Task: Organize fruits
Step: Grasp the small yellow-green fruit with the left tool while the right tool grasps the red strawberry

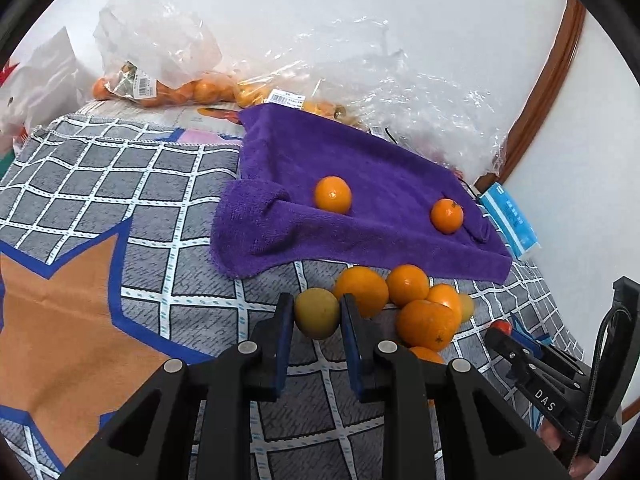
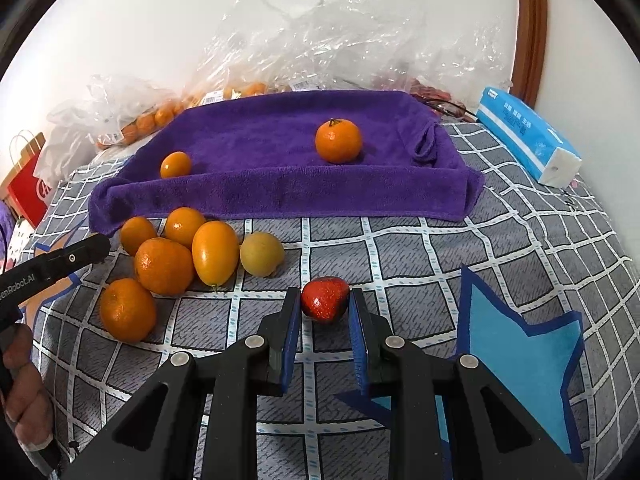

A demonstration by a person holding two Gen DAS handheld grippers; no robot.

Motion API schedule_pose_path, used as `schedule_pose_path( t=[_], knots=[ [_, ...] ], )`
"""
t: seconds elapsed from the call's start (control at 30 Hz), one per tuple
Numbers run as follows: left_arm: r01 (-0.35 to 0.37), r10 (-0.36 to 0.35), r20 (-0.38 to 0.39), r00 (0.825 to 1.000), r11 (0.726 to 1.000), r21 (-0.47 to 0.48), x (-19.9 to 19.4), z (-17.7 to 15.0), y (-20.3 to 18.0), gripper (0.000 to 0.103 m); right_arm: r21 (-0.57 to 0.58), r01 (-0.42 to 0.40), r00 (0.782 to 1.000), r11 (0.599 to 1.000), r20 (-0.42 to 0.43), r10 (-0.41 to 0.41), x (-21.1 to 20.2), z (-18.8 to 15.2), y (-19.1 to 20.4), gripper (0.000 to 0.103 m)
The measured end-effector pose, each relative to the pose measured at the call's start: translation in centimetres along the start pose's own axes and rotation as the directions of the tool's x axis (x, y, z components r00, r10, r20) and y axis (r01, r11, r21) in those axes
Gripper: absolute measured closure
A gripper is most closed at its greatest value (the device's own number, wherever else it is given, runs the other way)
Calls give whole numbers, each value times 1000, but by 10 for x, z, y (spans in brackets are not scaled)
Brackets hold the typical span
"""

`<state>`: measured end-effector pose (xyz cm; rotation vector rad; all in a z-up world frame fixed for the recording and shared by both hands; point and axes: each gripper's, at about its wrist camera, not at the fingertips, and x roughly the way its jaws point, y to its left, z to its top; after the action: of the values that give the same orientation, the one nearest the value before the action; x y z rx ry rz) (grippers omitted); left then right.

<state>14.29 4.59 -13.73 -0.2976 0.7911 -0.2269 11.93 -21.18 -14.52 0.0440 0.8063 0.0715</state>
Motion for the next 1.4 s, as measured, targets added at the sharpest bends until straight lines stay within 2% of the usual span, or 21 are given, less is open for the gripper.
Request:
schedule_pose_path(
  t=[0.3,0.5,0.83,1.4],
  knots=[
    [-31,31,-8,999,1000,-1,1,1,2,81,3,2,1000,1000,-5,-2,1,0,-1,79],
    [-27,27,-2,1000,1000,15,0,1,-1,81,22,-9,1000,1000,5,9,-1,0,-3,79],
    [-34,30,65,997,998,57,-11,-1,-10,81,39,-18,1000,999,24,17,-6,-1,-5,79],
    [-52,48,145,988,998,25,-23,0,-6,81,63,-36,998,997,46,33,-10,-2,-8,79]
  ],
)
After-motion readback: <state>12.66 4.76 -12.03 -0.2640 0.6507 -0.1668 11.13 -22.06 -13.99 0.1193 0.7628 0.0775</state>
